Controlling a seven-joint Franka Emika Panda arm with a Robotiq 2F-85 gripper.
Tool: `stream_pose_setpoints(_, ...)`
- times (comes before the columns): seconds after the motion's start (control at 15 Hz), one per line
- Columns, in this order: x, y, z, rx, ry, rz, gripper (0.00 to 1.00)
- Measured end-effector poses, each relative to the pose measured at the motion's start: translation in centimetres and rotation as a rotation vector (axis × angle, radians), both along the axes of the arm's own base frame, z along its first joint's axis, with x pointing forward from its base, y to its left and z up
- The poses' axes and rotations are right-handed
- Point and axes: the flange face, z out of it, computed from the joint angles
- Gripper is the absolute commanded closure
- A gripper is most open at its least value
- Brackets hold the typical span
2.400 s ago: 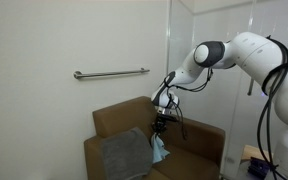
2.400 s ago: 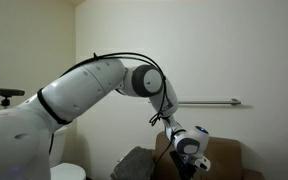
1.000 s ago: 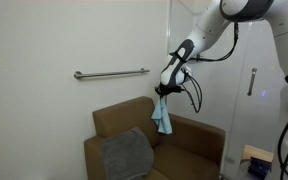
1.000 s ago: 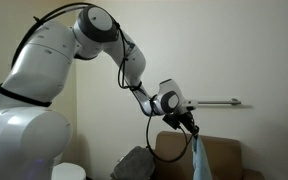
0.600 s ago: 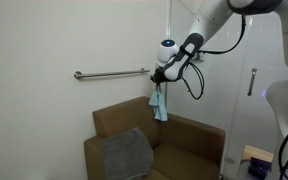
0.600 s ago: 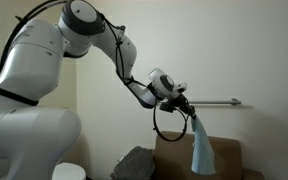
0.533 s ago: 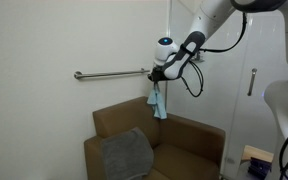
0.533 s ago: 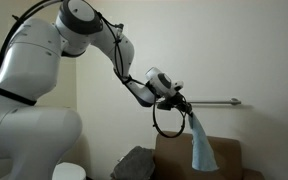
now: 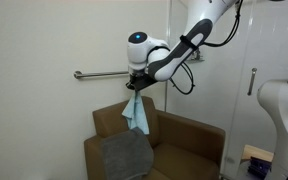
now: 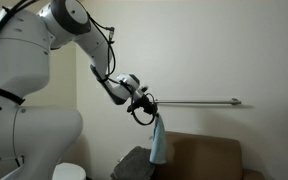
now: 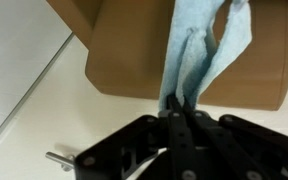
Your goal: Put the towels on the arm rest
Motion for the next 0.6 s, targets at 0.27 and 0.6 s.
stream_pose_setpoints(0.27,-2.8,4.2,-2.3,-0.069,0.018,0.07,0.99)
stream_pose_setpoints(0.6,-5.1,7.4,-1.1,-0.112,-0.001,0.16,0.99)
